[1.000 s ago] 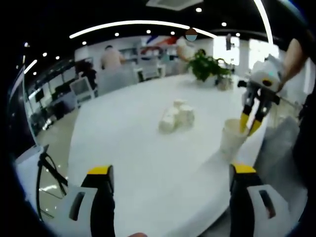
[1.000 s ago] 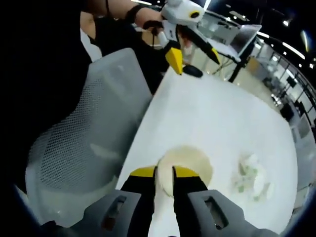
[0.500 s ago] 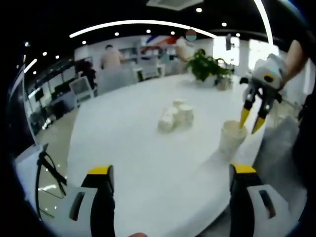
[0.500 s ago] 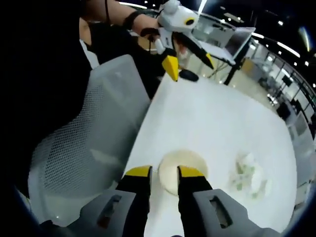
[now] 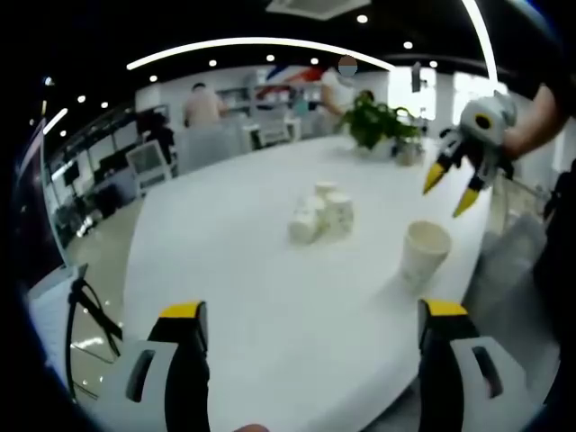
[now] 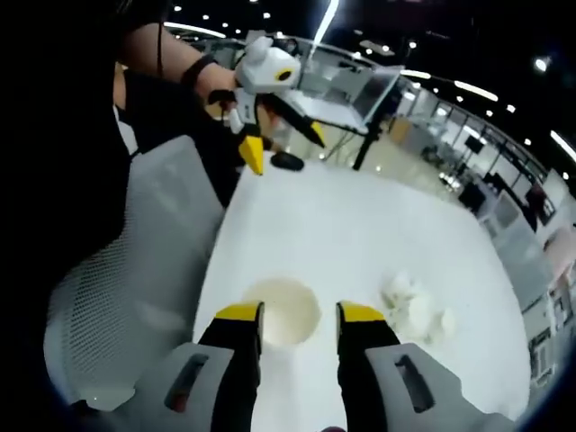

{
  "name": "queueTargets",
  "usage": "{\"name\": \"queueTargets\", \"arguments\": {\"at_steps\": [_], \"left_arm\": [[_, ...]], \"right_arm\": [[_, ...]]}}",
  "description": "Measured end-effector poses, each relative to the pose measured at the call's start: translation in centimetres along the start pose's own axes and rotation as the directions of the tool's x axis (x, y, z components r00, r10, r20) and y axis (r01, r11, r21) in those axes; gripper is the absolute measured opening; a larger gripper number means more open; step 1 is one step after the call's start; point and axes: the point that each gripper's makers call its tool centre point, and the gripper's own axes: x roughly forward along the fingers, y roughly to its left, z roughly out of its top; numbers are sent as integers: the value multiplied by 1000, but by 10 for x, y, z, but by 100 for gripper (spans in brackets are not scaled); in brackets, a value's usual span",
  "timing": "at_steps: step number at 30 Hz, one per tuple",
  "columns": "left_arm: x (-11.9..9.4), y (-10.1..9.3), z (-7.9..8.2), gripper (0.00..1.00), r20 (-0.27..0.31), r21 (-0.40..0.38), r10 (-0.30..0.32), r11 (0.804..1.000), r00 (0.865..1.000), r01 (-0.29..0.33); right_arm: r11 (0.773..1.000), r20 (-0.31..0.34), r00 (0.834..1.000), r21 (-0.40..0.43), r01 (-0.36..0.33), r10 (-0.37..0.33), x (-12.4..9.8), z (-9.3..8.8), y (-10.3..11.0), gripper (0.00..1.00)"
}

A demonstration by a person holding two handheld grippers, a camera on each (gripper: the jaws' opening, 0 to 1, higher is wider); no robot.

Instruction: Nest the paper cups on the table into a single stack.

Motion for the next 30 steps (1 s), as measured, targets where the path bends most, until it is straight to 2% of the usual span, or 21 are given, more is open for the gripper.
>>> {"name": "queueTargets", "arguments": {"at_steps": [3, 6, 9, 12, 13, 23, 28, 30], "left_arm": [[0, 0, -1, 97, -2, -2, -3, 1000, 1000, 3], [0, -1, 0, 97, -2, -3, -5, 1000, 1000, 5], [-1, 0, -1, 97, -2, -7, -5, 1000, 1000, 5], [-1, 0, -1, 97, -3, -5, -6, 1000, 1000, 6], [-1, 1, -1, 97, -2, -4, -6, 1000, 1000, 6], [-1, 0, 0, 97, 0, -15, -8, 1000, 1000, 8], [-1, -1, -1, 97, 1, -25, -10, 1000, 1000, 10], [-1, -1, -2, 97, -3, -22, -11, 1000, 1000, 11]], "right_arm": [[993, 21, 997, 97, 71, -73, -6, -7, -16, 37], [968, 23, 990, 213, 134, -142, -15, -24, -34, 40], [944, 25, 983, 285, 167, -182, -22, -33, -41, 42], [933, 10, 977, 296, 203, -215, -30, -47, -53, 43], [922, 8, 973, 321, 217, -232, -35, -49, -56, 43], [878, -28, 949, 371, 303, -315, -55, -75, -82, 52], [867, -36, 944, 387, 315, -327, -56, -83, -87, 63], [861, -37, 942, 395, 321, -334, -55, -84, -90, 73]]}}
